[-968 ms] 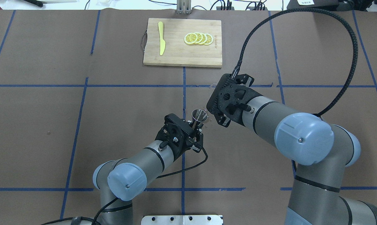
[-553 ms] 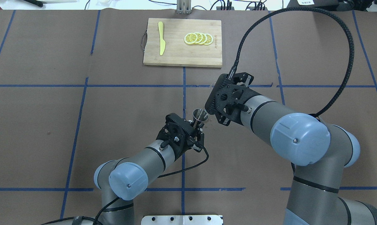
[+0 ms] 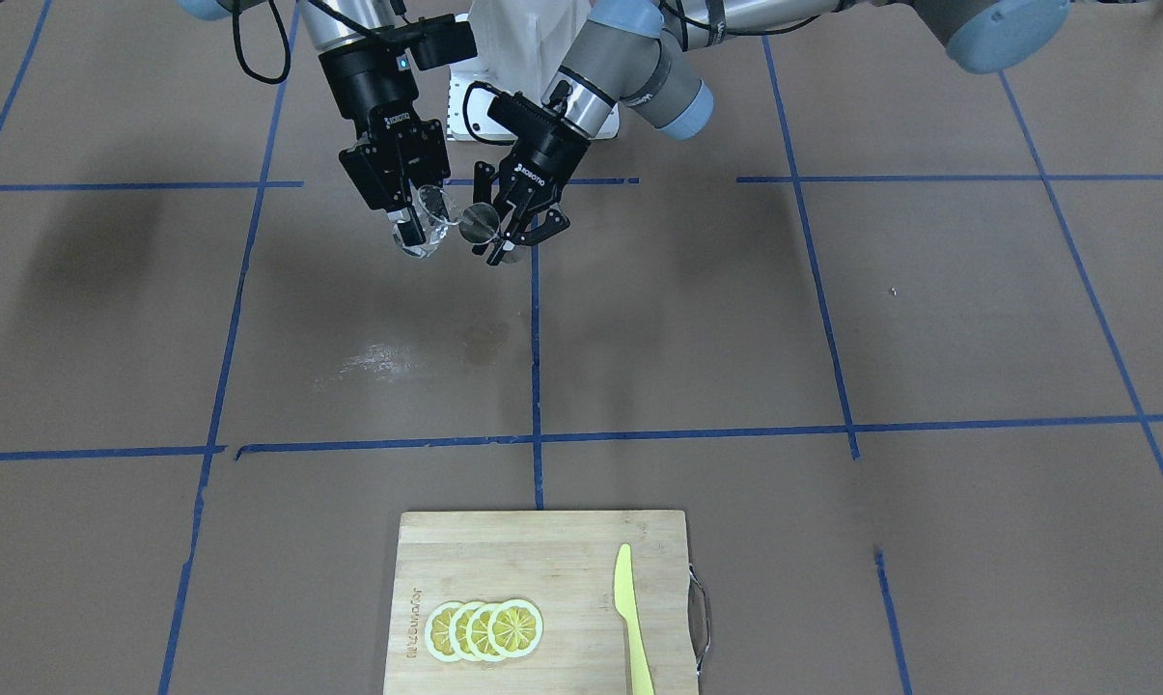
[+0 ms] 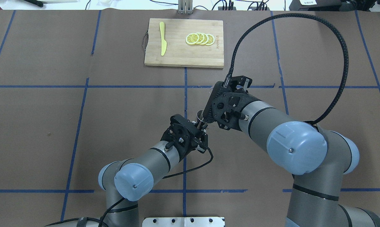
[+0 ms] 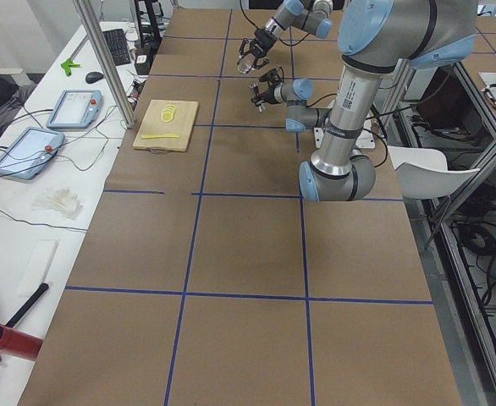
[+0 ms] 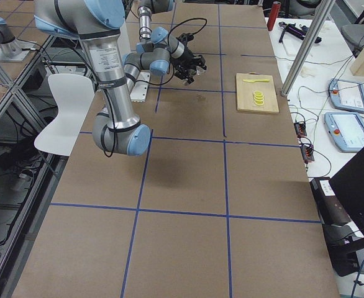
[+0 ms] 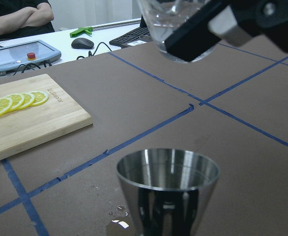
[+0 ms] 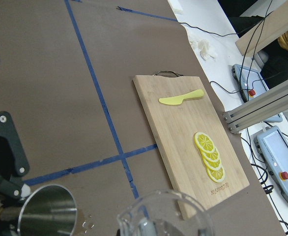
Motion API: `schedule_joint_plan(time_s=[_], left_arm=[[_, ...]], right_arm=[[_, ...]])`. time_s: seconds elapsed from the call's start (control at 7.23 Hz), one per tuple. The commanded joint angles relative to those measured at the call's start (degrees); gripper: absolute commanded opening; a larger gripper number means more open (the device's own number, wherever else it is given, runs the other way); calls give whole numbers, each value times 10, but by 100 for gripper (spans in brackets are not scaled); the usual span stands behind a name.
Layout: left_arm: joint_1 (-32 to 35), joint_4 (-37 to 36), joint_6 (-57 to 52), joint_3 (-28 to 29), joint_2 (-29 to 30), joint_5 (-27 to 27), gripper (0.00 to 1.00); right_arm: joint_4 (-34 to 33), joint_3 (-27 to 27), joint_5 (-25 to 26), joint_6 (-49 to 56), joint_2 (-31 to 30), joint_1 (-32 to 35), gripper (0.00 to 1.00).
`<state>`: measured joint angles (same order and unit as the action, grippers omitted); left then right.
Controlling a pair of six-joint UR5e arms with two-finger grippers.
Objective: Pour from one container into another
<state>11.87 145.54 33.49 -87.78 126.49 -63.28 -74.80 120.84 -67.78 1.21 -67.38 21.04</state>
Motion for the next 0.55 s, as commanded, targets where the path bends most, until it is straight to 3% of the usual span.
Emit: schedule_joint_plan(time_s=[0.0, 0.41], left_arm=[[0, 0, 0, 1, 2, 0, 0], [0, 0, 0, 1, 5, 0, 0]], right_arm=[[-26, 0, 38, 43, 12, -15, 0], [-66, 0, 105, 80, 31, -46, 0]])
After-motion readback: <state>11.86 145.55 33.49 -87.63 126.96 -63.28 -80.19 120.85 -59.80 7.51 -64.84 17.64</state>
